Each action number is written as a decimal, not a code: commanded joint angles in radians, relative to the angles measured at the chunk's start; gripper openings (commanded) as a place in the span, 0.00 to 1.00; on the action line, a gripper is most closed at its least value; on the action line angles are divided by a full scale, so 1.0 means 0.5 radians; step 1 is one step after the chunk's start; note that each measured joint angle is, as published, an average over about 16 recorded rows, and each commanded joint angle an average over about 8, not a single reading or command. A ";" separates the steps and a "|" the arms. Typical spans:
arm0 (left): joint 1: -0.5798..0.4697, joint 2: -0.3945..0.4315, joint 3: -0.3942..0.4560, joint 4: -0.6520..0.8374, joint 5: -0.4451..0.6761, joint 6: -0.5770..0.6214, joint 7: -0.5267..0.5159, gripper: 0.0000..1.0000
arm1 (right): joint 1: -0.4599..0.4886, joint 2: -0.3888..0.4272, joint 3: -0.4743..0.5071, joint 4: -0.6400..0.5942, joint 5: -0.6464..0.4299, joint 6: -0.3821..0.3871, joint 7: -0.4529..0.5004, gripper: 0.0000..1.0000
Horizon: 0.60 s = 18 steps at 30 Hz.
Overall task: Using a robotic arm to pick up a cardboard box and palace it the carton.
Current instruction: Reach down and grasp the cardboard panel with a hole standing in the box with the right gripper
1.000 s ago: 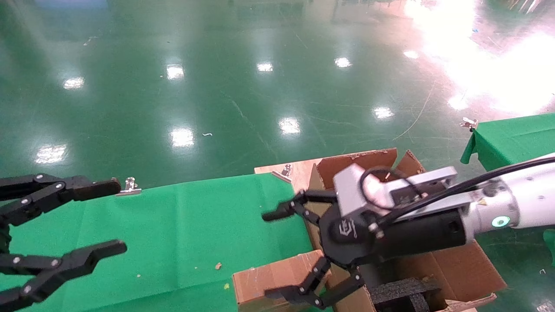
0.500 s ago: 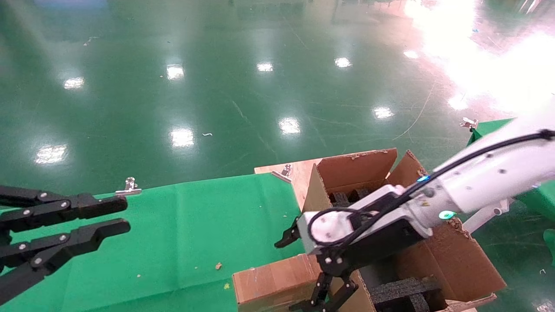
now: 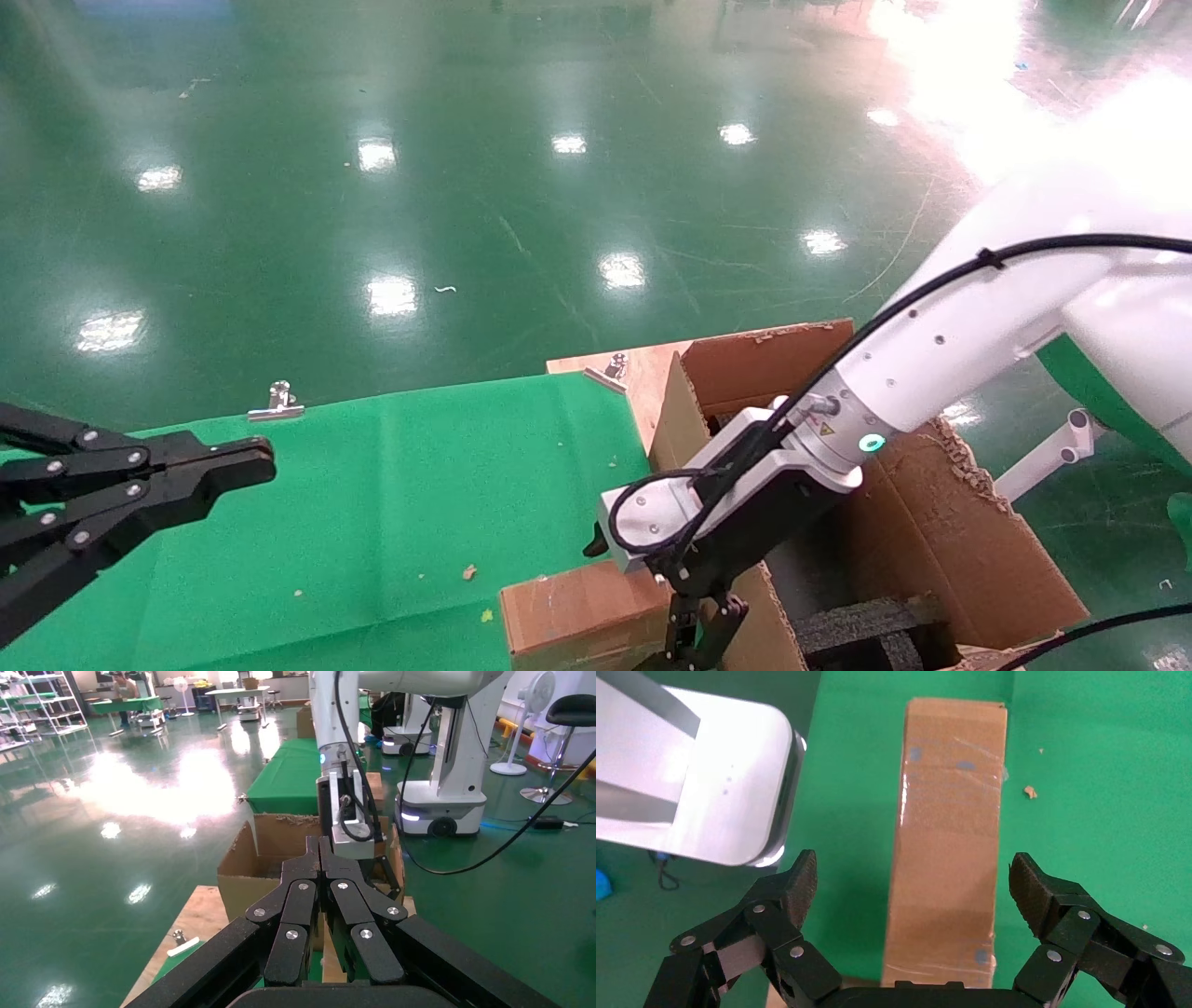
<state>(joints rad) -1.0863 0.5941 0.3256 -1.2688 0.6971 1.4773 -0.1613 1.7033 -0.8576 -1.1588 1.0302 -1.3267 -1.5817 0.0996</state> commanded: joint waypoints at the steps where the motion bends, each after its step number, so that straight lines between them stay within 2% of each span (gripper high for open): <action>1: 0.000 0.000 0.000 0.000 0.000 0.000 0.000 0.36 | 0.028 -0.033 -0.056 -0.042 -0.005 0.005 -0.035 1.00; 4: 0.000 0.000 0.000 0.000 0.000 0.000 0.000 0.74 | 0.053 -0.065 -0.108 -0.080 -0.017 0.011 -0.081 1.00; 6: 0.000 0.000 0.000 0.000 0.000 0.000 0.000 0.99 | 0.065 -0.079 -0.133 -0.097 -0.025 0.014 -0.105 0.95; 12: 0.000 0.000 0.000 0.000 0.001 -0.001 0.000 1.00 | 0.094 -0.103 -0.188 -0.125 -0.045 0.014 -0.143 0.21; 14: 0.000 0.000 0.000 0.000 0.001 -0.001 0.000 1.00 | 0.098 -0.106 -0.195 -0.127 -0.050 0.013 -0.147 0.01; 18: 0.000 0.000 0.000 0.000 0.001 -0.001 0.000 1.00 | 0.094 -0.102 -0.185 -0.123 -0.046 0.013 -0.142 0.00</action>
<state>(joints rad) -1.0861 0.5940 0.3257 -1.2686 0.6974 1.4770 -0.1611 1.7502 -0.9085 -1.2514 0.9686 -1.3494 -1.5752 0.0287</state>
